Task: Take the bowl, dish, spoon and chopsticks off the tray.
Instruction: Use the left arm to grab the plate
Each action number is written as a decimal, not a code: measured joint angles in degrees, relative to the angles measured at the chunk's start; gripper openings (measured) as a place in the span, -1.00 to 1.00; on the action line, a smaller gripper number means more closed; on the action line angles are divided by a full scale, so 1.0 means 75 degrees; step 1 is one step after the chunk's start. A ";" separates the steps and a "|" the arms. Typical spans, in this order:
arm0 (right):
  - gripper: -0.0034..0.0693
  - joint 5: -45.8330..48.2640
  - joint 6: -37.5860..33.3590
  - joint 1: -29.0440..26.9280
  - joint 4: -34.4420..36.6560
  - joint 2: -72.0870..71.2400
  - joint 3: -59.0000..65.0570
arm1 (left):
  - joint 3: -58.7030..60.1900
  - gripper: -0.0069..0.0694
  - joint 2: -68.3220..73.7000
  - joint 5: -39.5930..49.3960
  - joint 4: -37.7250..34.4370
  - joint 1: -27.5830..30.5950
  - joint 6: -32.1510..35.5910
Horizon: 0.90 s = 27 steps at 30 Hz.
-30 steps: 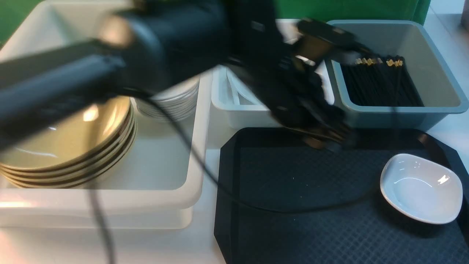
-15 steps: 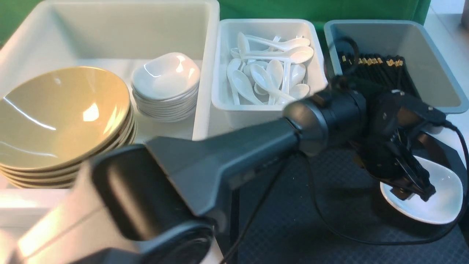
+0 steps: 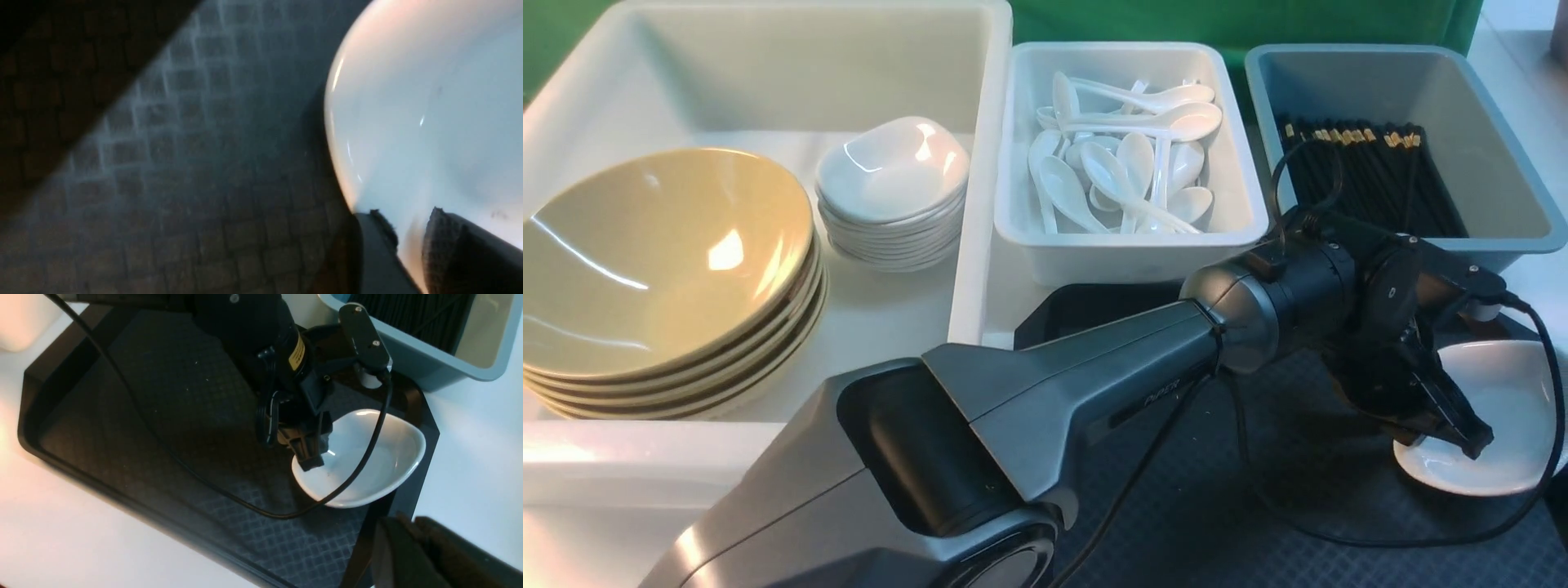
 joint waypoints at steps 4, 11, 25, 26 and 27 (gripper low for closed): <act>-0.69 0.0000 0.0000 0.0000 0.0000 0.0000 0.0000 | -0.0114 -0.39 -0.0061 0.0272 0.0047 0.0061 0.0007; -0.69 0.0000 0.0000 0.0000 0.0000 0.0000 0.0000 | -0.0634 0.28 -0.0208 0.0510 0.0123 0.0088 0.0007; -0.66 0.0005 0.0000 0.0000 0.0000 0.0000 0.0000 | -0.0660 0.53 0.0125 0.0378 0.0324 0.0097 -0.0229; -0.66 0.0005 0.0000 0.0000 0.0000 0.0000 0.0000 | -0.0660 0.53 0.0142 0.0387 0.0398 0.0100 -0.0296; -0.65 0.0005 0.0000 0.0000 0.0000 0.0000 0.0000 | -0.0660 0.53 0.0150 0.0409 0.0440 0.0100 -0.0358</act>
